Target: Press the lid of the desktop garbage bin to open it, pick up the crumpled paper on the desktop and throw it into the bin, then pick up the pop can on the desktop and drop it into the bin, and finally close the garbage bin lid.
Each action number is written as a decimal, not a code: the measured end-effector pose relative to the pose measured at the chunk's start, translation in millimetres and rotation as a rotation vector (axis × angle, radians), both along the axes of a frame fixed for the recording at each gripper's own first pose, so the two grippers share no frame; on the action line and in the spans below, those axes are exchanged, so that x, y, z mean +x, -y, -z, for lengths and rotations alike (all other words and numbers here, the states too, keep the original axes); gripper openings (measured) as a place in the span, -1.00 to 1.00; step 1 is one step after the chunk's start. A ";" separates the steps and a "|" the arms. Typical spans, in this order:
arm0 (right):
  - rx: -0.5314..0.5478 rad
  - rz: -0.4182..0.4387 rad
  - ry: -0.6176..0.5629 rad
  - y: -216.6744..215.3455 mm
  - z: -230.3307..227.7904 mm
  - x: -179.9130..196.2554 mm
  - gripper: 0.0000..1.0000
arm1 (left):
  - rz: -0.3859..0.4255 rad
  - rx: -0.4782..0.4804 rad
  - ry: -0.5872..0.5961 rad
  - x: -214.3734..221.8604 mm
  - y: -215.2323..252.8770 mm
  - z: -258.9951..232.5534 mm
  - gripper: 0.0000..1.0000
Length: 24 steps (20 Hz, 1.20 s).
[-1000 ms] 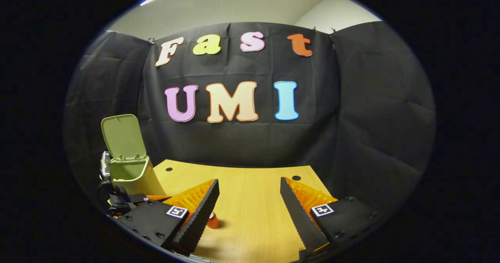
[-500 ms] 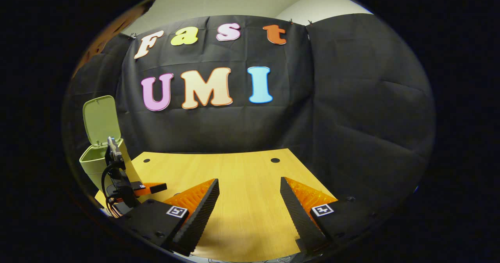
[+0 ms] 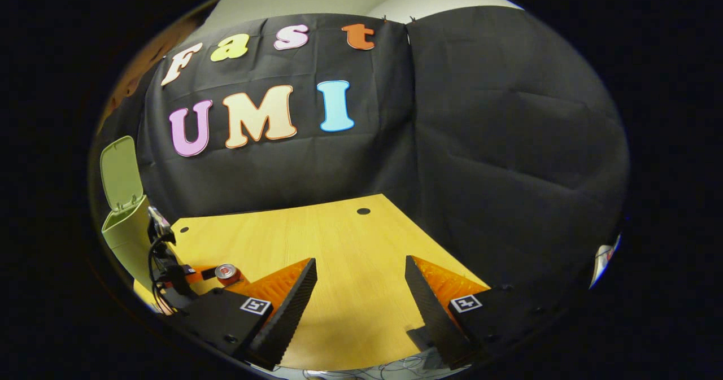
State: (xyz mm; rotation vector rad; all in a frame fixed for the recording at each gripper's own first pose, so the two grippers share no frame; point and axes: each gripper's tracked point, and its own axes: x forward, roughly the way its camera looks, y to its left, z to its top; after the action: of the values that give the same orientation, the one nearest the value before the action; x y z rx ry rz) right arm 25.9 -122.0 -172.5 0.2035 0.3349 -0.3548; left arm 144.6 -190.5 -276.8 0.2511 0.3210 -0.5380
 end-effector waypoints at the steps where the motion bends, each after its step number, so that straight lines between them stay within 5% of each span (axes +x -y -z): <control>1: 0.005 -0.001 -0.009 0.5 3.1 -0.6 0.98 | -0.005 0.002 -0.005 1.4 0.6 3.0 0.90; 3: -0.011 0.004 -0.027 6.3 6.5 -3.1 0.98 | -0.014 -0.010 -0.018 0.8 3.8 6.1 0.84; 4: -0.017 0.001 -0.038 8.1 7.5 -3.7 0.98 | -0.008 -0.018 -0.017 -0.6 5.0 5.5 0.58; 9: -0.064 -0.035 -0.065 8.8 2.4 -1.1 0.97 | -0.017 -0.021 -0.024 -3.8 4.3 -14.3 0.57; 17: -0.058 -0.156 -0.042 -11.2 -10.8 24.4 0.97 | -0.087 -0.118 0.031 -20.9 -23.8 -138.6 0.56; 24: -0.015 -0.231 0.037 -25.7 -43.9 53.7 0.97 | -0.185 -0.166 0.198 -38.9 -78.9 -265.0 0.55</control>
State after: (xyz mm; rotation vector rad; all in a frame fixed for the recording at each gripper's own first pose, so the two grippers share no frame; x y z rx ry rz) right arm 79.6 -96.3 -128.6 0.1544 0.3157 -0.1254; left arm 105.7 -111.5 -11.9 0.1108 0.1048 -0.3515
